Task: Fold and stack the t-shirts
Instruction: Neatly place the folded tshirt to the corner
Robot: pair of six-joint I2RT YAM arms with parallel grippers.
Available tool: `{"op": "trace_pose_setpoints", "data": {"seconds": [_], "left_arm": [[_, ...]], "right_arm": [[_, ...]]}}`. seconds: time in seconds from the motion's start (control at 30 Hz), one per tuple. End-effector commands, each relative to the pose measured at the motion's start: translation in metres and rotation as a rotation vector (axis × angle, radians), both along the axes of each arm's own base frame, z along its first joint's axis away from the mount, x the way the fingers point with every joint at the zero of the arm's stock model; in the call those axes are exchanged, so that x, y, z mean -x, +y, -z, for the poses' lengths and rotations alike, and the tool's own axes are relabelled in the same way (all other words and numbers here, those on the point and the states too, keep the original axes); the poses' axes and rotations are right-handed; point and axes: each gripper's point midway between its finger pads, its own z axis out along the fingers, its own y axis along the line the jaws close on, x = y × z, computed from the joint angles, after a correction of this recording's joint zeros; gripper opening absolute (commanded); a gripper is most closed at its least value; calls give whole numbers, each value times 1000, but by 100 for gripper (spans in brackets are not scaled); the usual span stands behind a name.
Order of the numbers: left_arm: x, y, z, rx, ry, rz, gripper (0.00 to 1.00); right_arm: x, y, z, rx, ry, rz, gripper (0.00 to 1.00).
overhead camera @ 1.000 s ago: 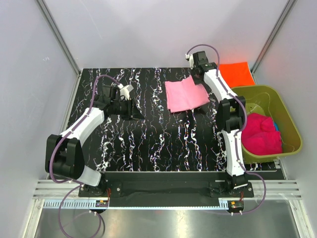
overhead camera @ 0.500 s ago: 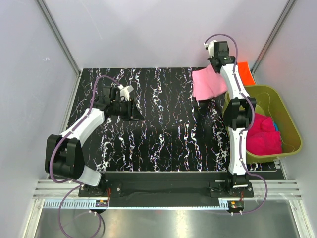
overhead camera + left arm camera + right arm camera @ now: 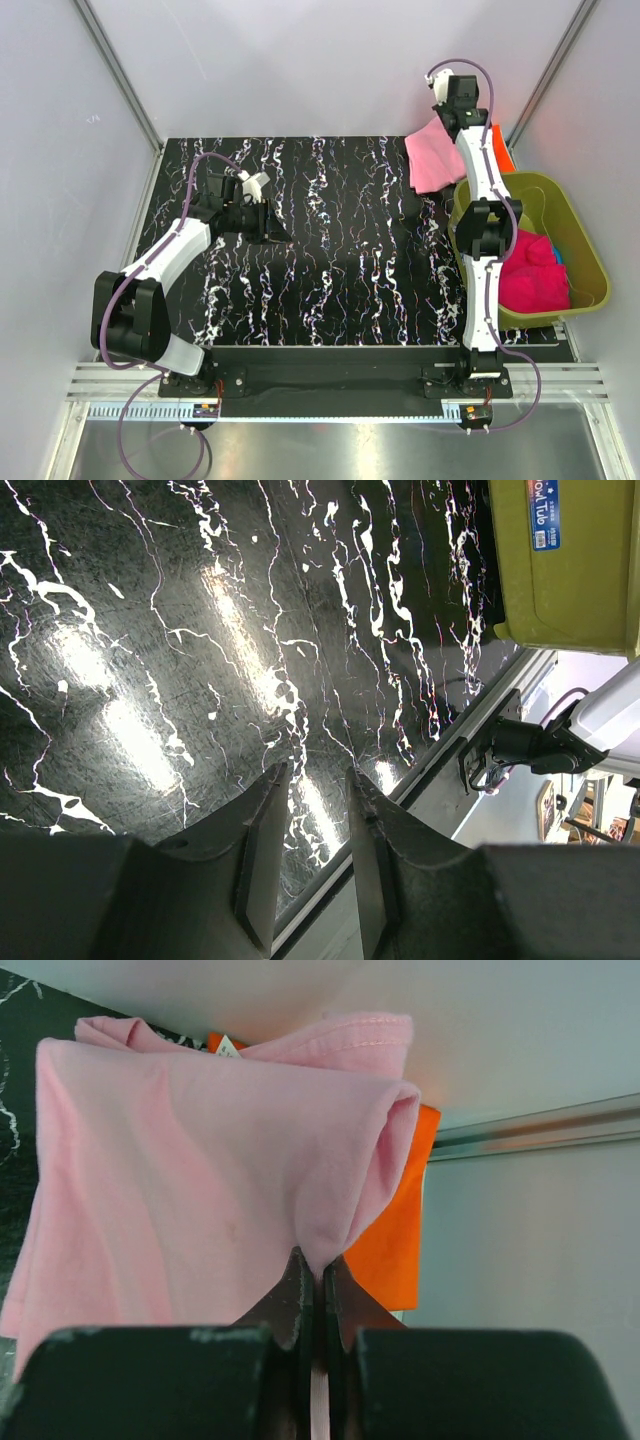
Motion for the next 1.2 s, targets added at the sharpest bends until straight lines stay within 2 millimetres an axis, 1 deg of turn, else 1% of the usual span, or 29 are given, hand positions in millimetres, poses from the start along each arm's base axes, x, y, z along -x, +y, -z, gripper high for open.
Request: {"op": "trace_pose_setpoints", "data": {"seconds": [0.0,0.03,0.13,0.17,0.23,0.27,0.43,0.47,0.5,0.6,0.67,0.8,0.87,1.17], "left_arm": [[1,-6,-16,43,-57,29,35],[1,-6,-16,43,-58,29,35],[1,-6,-17,44,-59,28,35],[0,-6,-17,45,-58,29,35],[1,-6,-17,44,-60,29,35],[1,-6,-17,45,-61,30,35],[0,-6,-15,40,-58,29,35],[0,-5,-15,39,-57,27,35],[-1,-6,-13,39,-53,28,35],[0,-6,-10,38,-41,29,35],[0,-7,-10,44,-38,34,35],[0,-7,-12,43,-47,33,35],[1,-7,-13,43,-48,33,35],[0,-7,-14,44,-51,33,35]], "right_arm": [[-11,-19,-48,-6,-142,13,0],[-9,-41,-48,-13,-141,40,0],[-9,-50,-48,-33,-146,34,0],[-10,-51,-51,-37,-155,25,0],[-13,-54,-48,-33,-156,24,0],[-15,-57,-51,-40,-168,19,0],[-27,-67,-40,-71,-195,6,0],[-29,-69,-41,-73,-206,6,0],[-32,-72,-35,-76,-203,8,0],[-36,-70,-40,-100,-231,-6,0],[-38,-72,-43,-96,-253,0,0],[-37,-80,-48,-94,-270,33,0],[-36,-86,-44,-97,-265,51,0],[-31,-101,-48,-85,-278,113,0]]}}
